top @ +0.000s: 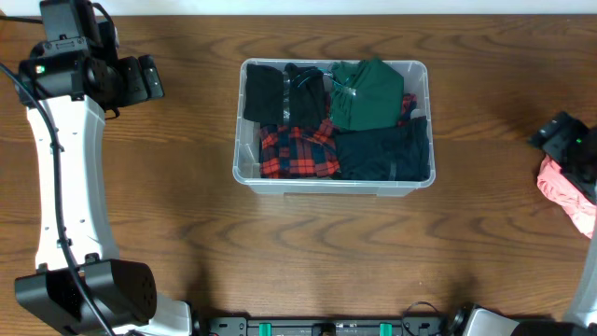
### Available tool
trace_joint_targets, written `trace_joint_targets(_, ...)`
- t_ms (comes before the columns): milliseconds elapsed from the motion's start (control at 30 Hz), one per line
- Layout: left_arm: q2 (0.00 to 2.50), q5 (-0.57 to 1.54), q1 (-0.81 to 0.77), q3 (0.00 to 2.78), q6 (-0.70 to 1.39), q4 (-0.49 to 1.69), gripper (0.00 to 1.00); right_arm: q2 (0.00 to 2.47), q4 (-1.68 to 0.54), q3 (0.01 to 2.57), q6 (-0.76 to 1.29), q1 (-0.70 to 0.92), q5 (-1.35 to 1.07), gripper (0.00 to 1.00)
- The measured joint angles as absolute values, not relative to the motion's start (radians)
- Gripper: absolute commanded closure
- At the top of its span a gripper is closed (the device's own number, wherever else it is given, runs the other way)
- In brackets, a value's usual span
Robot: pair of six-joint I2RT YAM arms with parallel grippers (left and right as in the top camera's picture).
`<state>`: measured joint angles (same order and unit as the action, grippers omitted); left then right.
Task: Pack container
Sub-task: 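Move the right gripper to the pink garment and grasp it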
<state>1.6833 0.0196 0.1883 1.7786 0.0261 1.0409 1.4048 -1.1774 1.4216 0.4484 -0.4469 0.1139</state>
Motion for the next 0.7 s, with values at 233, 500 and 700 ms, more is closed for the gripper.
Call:
trace_joint_targets(233, 1.683, 0.020, 0.188, 1.779, 0.026, 1.041, 0.02, 1.471, -1.046, 1.324, 0.299, -0.565, 0.104, 0.08)
trace_joint_targets(500, 1.683, 0.020, 0.188, 1.779, 0.026, 1.041, 0.02, 1.625, -0.941, 1.311, 0.059, -0.592, 0.106, 0.13)
trace_joint_targets(700, 1.683, 0.020, 0.188, 1.779, 0.026, 1.041, 0.02, 1.747, -0.956, 1.311, -0.019, -0.588, 0.144, 0.16)
